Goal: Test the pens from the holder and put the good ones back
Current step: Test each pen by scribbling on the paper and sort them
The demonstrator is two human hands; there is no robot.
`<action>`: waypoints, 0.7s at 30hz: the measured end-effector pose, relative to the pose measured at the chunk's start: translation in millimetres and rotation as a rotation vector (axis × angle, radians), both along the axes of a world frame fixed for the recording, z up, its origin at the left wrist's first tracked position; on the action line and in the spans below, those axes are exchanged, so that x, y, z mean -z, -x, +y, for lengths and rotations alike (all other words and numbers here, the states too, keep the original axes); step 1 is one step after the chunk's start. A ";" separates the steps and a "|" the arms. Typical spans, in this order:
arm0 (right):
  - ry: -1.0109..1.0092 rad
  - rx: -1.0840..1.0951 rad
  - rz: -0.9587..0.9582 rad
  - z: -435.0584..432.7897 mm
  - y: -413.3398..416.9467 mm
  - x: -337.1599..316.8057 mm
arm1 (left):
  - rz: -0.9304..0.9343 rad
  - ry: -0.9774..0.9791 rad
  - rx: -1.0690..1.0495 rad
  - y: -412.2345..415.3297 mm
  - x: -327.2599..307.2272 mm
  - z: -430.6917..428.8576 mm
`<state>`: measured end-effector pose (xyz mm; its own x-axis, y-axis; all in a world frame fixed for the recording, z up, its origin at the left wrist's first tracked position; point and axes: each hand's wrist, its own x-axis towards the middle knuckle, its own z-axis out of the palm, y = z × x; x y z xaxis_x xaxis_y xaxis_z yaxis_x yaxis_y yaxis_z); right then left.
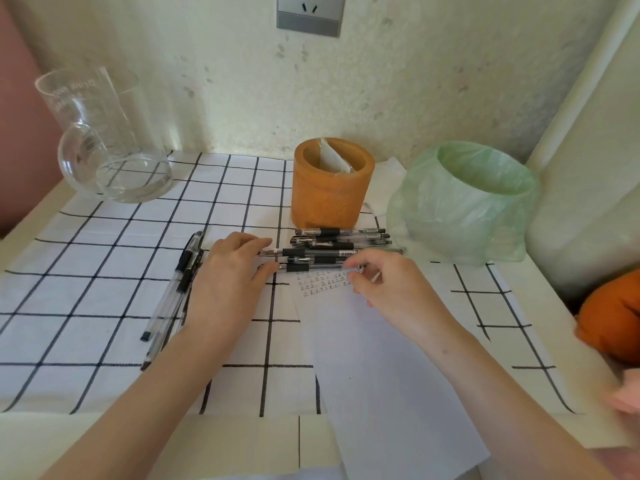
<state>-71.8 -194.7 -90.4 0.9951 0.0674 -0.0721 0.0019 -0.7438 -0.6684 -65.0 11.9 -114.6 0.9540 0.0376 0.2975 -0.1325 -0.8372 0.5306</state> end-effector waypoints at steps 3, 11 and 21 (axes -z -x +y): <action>0.039 -0.011 -0.006 0.6 -1.7 2.3 | -0.017 -0.018 0.000 3.3 -3.9 0.5; 0.055 -0.015 -0.031 -1.2 -3.1 3.6 | 0.109 -0.215 -0.219 18.1 -22.0 37.4; 0.083 -0.009 -0.032 2.4 -2.1 2.6 | 0.210 -0.313 -0.208 25.4 -21.9 29.2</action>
